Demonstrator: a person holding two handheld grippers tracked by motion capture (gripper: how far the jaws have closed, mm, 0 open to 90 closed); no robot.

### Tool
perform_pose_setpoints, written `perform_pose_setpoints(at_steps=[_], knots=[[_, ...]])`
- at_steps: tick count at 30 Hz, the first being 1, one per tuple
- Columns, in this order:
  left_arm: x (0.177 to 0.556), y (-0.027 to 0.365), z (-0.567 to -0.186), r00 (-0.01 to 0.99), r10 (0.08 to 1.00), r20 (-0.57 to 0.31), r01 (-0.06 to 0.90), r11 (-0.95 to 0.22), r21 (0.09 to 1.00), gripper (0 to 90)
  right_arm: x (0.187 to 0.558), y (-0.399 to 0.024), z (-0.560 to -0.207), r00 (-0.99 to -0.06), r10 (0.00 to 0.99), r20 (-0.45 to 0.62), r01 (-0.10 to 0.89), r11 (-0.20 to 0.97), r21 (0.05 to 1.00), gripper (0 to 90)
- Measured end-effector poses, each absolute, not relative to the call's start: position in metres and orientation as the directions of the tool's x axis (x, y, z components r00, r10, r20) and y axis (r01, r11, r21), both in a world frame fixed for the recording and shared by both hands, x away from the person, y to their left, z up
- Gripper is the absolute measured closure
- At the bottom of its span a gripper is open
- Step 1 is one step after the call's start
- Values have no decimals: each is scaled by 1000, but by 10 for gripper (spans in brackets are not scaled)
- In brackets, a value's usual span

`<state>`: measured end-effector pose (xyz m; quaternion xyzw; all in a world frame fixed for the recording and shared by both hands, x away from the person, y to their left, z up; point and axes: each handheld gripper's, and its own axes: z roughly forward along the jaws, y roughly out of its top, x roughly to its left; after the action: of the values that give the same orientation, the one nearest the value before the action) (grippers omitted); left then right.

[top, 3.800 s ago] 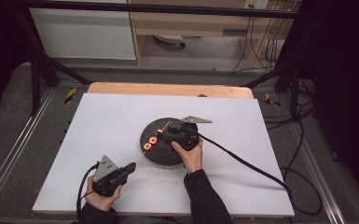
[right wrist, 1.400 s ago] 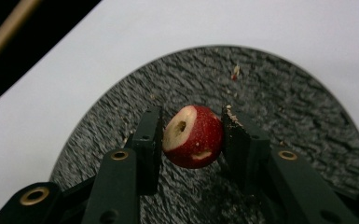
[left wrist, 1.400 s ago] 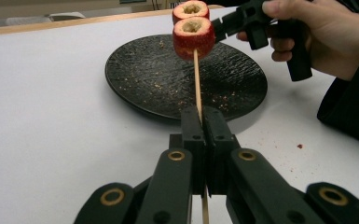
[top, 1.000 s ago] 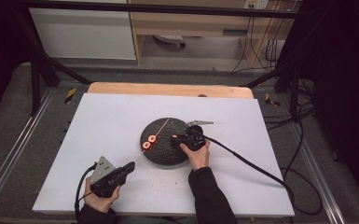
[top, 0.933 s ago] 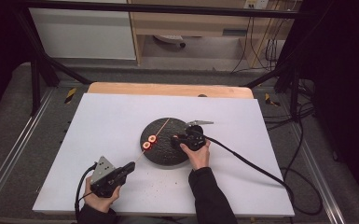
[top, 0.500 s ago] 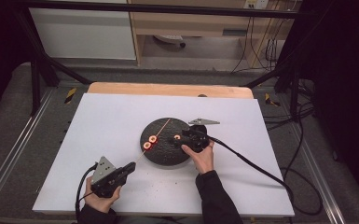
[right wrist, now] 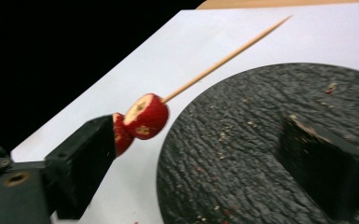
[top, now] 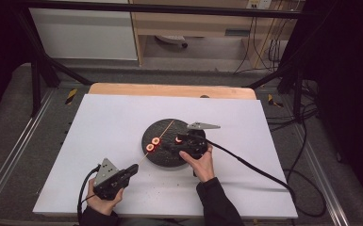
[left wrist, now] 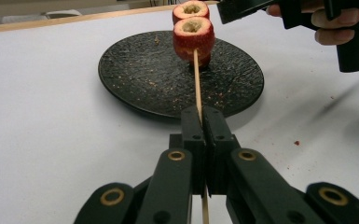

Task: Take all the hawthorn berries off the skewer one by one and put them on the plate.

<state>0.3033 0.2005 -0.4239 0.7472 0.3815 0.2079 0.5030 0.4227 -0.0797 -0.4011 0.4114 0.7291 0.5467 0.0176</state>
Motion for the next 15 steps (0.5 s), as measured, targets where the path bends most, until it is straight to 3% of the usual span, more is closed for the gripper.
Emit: perform_pose_setpoints(at_steps=[15], knots=[[303,198,-425,628,775,-68,360,-213,908,883,430,-67,-409,-636,557,534,634,-19,773,427]])
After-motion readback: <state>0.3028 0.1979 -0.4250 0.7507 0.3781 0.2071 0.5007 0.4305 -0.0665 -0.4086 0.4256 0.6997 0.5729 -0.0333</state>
